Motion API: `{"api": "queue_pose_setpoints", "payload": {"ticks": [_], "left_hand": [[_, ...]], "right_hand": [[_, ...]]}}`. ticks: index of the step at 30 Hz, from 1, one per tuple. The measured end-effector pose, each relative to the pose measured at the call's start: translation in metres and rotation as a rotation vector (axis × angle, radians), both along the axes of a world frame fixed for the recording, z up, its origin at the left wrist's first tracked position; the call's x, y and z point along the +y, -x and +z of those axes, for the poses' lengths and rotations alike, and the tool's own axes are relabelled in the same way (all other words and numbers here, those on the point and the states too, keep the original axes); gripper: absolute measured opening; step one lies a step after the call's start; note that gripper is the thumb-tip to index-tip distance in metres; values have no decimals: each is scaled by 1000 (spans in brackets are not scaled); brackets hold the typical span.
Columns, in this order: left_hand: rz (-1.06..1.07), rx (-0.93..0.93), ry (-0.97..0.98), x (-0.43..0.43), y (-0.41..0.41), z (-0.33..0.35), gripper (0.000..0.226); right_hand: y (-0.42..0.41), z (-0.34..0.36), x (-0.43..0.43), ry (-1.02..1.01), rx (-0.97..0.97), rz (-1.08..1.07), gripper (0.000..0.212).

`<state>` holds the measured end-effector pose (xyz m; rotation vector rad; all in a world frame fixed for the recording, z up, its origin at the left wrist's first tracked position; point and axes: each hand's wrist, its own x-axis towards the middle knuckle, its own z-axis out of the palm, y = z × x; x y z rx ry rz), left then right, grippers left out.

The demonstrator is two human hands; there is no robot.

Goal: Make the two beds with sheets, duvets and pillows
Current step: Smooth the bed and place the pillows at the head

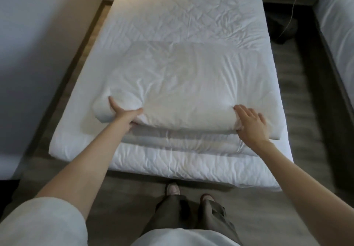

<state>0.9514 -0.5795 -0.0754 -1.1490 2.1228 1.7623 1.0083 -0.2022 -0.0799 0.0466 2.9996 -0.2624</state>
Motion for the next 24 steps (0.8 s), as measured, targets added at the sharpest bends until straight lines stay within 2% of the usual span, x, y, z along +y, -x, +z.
{"api": "queue_pose_setpoints", "payload": {"ticks": [1, 3, 6, 8, 10, 13, 15, 19, 21, 24], "left_hand": [[-63, -149, 7, -1, -13, -12, 121], [-262, -275, 220, -3, -27, -27, 114], [-685, -370, 587, 7, -23, -8, 95], [-943, -313, 883, 22, -20, 19, 67], [-1023, -66, 1066, 47, -18, 40, 37], [-1070, 267, 1036, 100, -17, 49, 39], [-1108, 323, 1005, 136, -14, 43, 46], [-1148, 117, 853, 185, -8, 18, 55], [-1132, 52, 858, 197, -8, 5, 56], [-1105, 28, 893, 207, -3, 1, 56]], "right_hand": [[-8, -10, 7, -46, -99, -23, 86], [-17, -18, 13, -78, -244, -46, 93], [-14, -2, 9, 103, -231, -110, 73], [-10, 11, 7, 270, -64, -193, 54], [-11, 16, 7, 316, 67, -270, 41], [-14, 9, 13, 198, 62, -407, 39], [-13, 5, 22, 208, 10, -517, 49], [-11, 4, 41, 490, -4, -735, 73], [-6, 8, 46, 566, 8, -736, 73], [-1, 19, 54, 612, 41, -605, 59]]}}
